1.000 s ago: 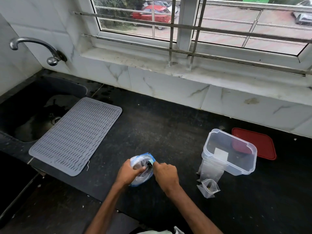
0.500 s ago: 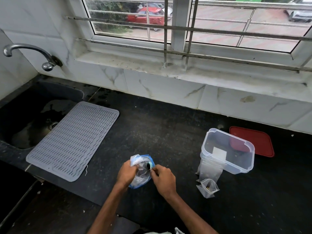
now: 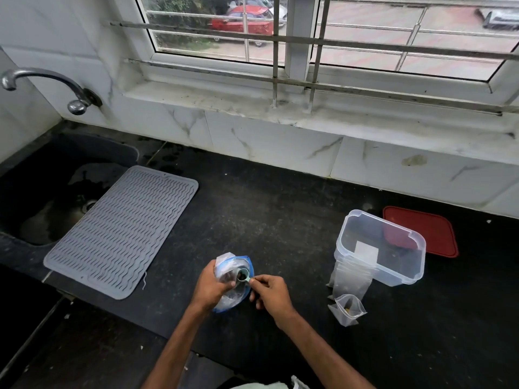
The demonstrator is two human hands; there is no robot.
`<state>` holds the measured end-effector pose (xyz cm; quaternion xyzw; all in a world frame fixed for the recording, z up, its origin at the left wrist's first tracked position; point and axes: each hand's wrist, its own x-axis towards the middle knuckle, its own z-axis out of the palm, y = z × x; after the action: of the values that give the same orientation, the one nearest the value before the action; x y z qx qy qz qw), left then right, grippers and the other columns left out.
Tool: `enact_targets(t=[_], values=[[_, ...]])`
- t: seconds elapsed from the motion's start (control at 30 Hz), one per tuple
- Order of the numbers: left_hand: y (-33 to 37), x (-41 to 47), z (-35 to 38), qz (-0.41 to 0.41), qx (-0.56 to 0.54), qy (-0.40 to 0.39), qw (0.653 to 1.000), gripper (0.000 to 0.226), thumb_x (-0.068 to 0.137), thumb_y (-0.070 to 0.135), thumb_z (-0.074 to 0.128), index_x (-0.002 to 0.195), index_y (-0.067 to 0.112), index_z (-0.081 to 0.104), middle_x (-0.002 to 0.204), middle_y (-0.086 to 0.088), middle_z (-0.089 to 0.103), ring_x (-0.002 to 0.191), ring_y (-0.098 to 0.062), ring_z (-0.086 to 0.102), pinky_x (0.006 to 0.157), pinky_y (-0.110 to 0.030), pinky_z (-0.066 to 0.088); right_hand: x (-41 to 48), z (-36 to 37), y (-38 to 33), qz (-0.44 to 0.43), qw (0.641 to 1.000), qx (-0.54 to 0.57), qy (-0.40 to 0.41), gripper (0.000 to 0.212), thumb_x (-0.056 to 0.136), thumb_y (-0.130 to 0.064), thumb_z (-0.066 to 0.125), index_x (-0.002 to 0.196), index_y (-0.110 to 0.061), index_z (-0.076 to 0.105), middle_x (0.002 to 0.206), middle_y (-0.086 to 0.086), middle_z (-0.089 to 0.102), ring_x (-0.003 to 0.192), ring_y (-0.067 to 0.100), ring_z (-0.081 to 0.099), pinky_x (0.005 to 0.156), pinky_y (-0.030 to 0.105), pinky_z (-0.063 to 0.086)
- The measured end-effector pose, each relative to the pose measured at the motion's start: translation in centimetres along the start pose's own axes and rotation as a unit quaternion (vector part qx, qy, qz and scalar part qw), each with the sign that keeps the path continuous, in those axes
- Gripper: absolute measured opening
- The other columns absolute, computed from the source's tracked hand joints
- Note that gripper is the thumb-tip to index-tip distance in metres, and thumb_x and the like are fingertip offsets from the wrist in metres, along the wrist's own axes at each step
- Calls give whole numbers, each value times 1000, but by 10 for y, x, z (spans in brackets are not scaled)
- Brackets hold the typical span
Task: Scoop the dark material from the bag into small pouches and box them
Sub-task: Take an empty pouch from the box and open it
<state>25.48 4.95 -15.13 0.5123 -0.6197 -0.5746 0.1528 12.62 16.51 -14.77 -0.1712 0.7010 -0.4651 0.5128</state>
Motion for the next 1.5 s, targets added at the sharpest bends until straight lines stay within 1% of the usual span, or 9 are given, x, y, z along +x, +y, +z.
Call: enact_targets(t=[0.27,0.53,0.83,0.97,1.13,1.27,1.37,1.43,1.5], values=[[-7,1,-4,2,10,9,1000,59,64,-10,83,113,17,63,100,-3,73,91,-15,70,80,-32,57,-1,2,-11,-14,998,-55,12,11,94,-16,63,92,-11,72,60,6,66,43,9,52,45,23,44],[-10,-3,2,-21,-3,69,997,14,79,11,79,91,15,75,81,-3,77,81,-23,74,76,-44,60,5,9,-8,-29,984,-172,34,11,92,-24,63,85,-21,72,65,5,72,44,9,59,50,25,52],[-9,-6,5,-4,37,83,996,27,75,12,83,96,21,68,88,-1,75,83,-20,72,77,-46,60,2,10,-9,-24,985,-168,20,13,93,-20,62,83,-22,70,67,7,72,46,9,60,53,24,54],[0,-7,6,41,126,84,988,31,72,19,84,99,20,67,90,4,73,83,-13,70,74,-38,58,0,10,-9,-12,991,-131,15,16,93,-17,61,88,-7,73,67,12,71,46,13,57,54,29,52],[5,-6,-11,-9,0,19,1000,43,77,11,82,113,11,59,107,-10,70,93,-19,69,76,-31,57,-1,2,-7,3,994,-110,21,15,94,-17,61,90,-8,74,60,4,67,41,10,53,47,24,47],[-6,-17,-25,-49,90,56,993,53,76,43,81,115,15,58,108,-2,67,96,-15,66,84,-35,56,-1,4,-6,-6,986,-164,31,13,94,-24,62,89,-19,73,62,4,71,42,8,57,49,23,49],[-17,-30,-22,-115,231,52,965,73,63,80,69,91,13,66,85,0,70,75,-14,68,61,-30,51,-3,8,-8,-13,977,-207,42,16,92,-27,60,85,-20,72,61,1,71,41,7,59,51,26,53],[-23,-33,-20,-142,272,22,952,62,70,70,72,87,10,68,79,-2,72,65,-14,68,54,-28,50,-4,9,-9,-22,971,-232,48,18,91,-28,58,81,-20,70,60,0,71,40,8,59,56,29,57],[-27,-29,-21,-139,217,25,966,41,77,42,80,96,7,71,83,-7,73,71,-20,69,65,-36,58,-6,9,-11,-24,966,-252,43,17,92,-30,58,81,-24,68,60,-2,71,40,6,59,54,25,55]])
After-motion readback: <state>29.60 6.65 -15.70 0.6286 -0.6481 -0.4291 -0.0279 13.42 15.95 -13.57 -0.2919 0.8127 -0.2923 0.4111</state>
